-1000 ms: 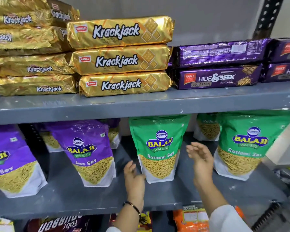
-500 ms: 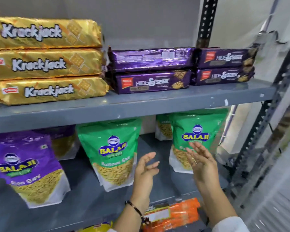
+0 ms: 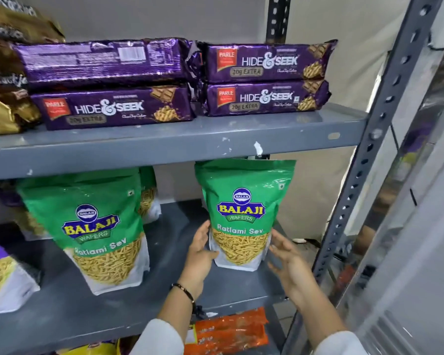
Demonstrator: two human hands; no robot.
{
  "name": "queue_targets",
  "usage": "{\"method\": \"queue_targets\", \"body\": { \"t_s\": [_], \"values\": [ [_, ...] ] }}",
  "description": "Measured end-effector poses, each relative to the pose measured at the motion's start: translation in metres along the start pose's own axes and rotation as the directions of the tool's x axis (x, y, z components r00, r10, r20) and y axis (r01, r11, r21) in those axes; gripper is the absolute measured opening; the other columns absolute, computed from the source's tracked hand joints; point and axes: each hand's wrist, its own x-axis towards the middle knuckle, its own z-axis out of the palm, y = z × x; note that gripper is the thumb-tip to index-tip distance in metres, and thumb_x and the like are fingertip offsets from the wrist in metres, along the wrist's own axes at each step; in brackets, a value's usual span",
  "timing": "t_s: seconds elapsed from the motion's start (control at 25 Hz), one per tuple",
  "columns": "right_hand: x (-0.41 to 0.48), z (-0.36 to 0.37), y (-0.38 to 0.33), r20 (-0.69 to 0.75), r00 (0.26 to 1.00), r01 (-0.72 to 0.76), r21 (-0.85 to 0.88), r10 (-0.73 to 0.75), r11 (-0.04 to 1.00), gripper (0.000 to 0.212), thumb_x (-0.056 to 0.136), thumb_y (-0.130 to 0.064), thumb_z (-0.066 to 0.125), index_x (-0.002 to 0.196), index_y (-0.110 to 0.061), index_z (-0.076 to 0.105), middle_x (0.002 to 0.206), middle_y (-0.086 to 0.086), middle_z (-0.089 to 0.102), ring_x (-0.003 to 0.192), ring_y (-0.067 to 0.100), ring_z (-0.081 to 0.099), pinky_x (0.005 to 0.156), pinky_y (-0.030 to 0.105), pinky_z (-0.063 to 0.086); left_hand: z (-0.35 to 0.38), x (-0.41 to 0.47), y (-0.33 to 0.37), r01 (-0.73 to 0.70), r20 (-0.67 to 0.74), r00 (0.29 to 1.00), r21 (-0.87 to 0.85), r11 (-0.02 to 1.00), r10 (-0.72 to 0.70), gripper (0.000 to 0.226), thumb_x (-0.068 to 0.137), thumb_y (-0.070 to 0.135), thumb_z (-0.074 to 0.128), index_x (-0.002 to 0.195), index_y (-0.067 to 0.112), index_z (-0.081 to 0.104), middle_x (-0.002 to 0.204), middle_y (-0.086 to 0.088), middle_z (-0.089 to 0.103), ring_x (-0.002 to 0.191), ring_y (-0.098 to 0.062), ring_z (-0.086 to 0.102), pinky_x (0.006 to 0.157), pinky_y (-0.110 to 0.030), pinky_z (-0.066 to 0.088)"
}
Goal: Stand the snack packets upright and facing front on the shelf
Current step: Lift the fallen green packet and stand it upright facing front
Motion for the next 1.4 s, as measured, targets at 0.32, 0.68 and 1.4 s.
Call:
{"method": "queue_targets", "body": {
  "t_s": [0.32, 0.68, 1.4],
  "values": [
    [0.017, -0.009, 0.005, 0.141, 0.989, 0.041, 0.013, -0.042, 0.999, 0.083, 0.059, 0.01, 0.049, 0.135, -0.023, 0.043, 0.128, -0.004, 0.058, 0.117, 0.013, 0.054, 0.082, 0.023, 0.047, 0.008, -0.014, -0.001, -0.028, -0.002, 1.0, -0.012, 1.0, 0.028, 0.079, 0.071, -0.035, 0.032, 0.139, 0.004, 0.028, 0.134, 0.002, 0.037, 0.117, -0.013, 0.041, 0.068, -0.009, 0.05],
    [0.029, -0.011, 0.003, 0.182, 0.983, 0.029, -0.005, -0.028, 1.0, 0.092, 0.054, 0.01, 0.049, 0.14, -0.022, 0.037, 0.143, 0.003, 0.047, 0.13, 0.019, 0.045, 0.095, 0.03, 0.044, 0.013, -0.009, -0.005, 0.018, -0.02, 1.0, -0.01, 1.0, -0.019, 0.069, 0.08, -0.025, 0.025, 0.139, 0.009, 0.034, 0.129, 0.009, 0.041, 0.106, -0.007, 0.049, 0.076, -0.011, 0.051],
    [0.01, -0.007, -0.002, 0.115, 0.993, 0.04, -0.069, -0.032, 0.997, 0.079, 0.072, 0.027, 0.039, 0.124, -0.032, 0.043, 0.115, -0.013, 0.06, 0.107, 0.004, 0.054, 0.083, 0.023, 0.045, 0.013, -0.019, -0.019, 0.01, -0.025, 1.0, 0.042, 0.999, -0.009, 0.07, 0.083, -0.023, 0.027, 0.139, 0.017, 0.034, 0.133, 0.011, 0.042, 0.118, -0.002, 0.042, 0.099, -0.019, 0.035]
  ]
}}
